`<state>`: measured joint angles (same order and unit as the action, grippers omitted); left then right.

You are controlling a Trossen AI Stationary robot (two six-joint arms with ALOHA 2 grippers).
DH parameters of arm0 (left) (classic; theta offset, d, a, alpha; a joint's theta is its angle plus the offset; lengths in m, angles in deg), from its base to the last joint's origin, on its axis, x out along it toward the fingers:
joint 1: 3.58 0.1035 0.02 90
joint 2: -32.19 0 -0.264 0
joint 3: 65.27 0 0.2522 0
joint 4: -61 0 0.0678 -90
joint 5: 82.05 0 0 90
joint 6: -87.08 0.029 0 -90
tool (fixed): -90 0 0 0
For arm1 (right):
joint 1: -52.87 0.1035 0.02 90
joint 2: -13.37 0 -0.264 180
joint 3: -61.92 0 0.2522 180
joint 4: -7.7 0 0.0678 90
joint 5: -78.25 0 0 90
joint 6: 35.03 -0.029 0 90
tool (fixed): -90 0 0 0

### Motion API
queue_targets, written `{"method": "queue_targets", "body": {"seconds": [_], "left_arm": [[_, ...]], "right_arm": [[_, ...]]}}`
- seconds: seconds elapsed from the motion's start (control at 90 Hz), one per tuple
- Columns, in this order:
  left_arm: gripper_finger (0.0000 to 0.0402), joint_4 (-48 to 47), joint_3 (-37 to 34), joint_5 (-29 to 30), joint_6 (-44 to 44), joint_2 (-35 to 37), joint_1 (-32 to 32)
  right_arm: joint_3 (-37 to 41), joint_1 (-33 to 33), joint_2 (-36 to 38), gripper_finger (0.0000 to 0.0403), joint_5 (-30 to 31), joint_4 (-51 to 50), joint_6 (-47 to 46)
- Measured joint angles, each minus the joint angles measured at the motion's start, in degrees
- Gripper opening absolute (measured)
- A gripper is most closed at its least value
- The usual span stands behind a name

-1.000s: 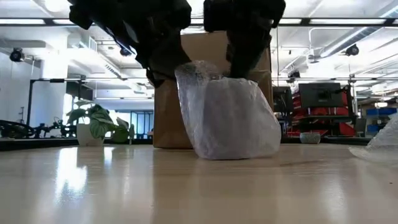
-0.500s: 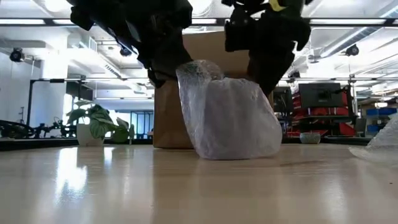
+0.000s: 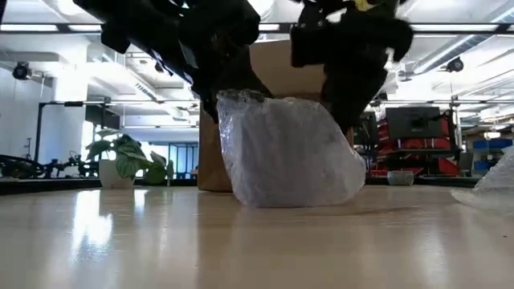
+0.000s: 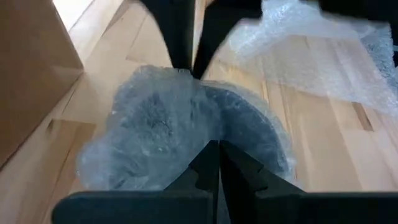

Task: Wrap mug
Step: Wrap the blue cup in bubble wrap

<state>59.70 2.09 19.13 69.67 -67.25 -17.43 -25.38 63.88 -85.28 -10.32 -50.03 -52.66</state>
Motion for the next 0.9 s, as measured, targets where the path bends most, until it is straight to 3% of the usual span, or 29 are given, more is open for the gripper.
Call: {"method": "queue_targets", "body": {"seconds": [0.122,0.267,0.667,0.9], "left_arm": [[0.0000,0.0,0.0,0.0,0.0,0.0,0.0],[0.0000,-0.1,0.0,0.0,0.0,0.0,0.0],[0.0000,-0.1,0.0,-0.1,0.0,0.2,0.0],[0.0000,-1.8,-0.2,-0.2,0.2,3.2,0.0]], "right_arm": [[-4.1,0.0,2.8,0.0002,0.2,-2.5,2.8],[-4.3,-0.1,3.3,0.0002,3.1,4.1,4.9],[-3.4,-0.6,-7.5,0.0002,3.1,8.2,4.9],[-3.3,-0.4,-8.9,0.0002,3.0,9.9,5.6]]}}
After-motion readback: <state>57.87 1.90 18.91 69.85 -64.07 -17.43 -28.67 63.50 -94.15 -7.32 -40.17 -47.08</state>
